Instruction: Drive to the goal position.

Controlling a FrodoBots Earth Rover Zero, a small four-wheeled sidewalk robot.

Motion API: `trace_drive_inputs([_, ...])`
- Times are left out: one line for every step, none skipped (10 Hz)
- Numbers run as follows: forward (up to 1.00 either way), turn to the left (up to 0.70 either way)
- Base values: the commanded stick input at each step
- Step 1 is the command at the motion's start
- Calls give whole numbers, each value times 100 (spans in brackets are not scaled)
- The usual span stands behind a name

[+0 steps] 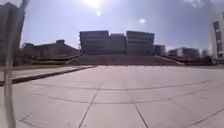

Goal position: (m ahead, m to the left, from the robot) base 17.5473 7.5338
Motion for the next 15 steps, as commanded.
trace_drive_inputs([85, 0])
trace_drive_inputs([85, 0])
trace_drive_inputs([85, 0])
trace_drive_inputs([85, -15])
trace_drive_inputs([85, -27])
trace_drive_inputs([85, -29])
trace_drive_inputs([85, -29])
trace_drive_inputs([85, -7])
trace_drive_inputs([85, -1])
trace_drive_inputs([85, 0])
trace_drive_inputs([85, 0])
trace_drive_inputs([85, -4])
trace_drive_inputs([85, -22])
trace_drive_inputs([85, -31])
trace_drive_inputs([85, -31])
